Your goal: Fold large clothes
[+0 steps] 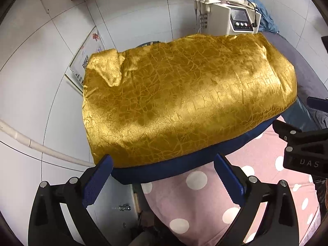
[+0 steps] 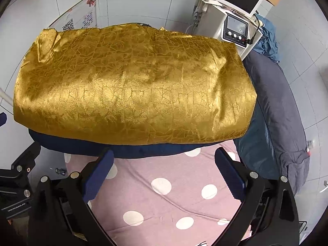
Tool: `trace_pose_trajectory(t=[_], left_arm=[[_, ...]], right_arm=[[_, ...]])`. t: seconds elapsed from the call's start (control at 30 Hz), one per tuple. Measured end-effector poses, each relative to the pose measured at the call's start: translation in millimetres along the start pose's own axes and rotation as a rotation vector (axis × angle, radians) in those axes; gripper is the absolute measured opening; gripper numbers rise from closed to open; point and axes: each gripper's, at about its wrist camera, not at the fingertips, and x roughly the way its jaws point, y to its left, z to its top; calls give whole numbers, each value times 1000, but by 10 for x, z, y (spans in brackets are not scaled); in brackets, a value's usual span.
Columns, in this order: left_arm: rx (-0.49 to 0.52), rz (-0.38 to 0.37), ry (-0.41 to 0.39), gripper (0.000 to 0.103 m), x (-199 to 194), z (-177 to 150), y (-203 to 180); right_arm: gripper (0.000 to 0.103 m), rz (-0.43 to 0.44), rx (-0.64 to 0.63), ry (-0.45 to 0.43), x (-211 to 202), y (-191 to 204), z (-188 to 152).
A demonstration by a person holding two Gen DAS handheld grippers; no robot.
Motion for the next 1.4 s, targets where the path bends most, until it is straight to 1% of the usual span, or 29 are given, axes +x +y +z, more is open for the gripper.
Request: trace_pose_trajectory(t=[0.13,0.37,0.63,1.4], left_arm=[[16,4,7,97,1,10,-34],[22,-15,33,97,25,2,-49],[28,-3,30,97,22,4,-47],[44,1,29,97,40,-6,-51]], right_arm=[[97,0,1,0,2,-4,-1],[97,1,-1,3,10,3,-5],[97,10,-4,-7,-16,30,-10],[97,39,1,-31,-35,70,5]])
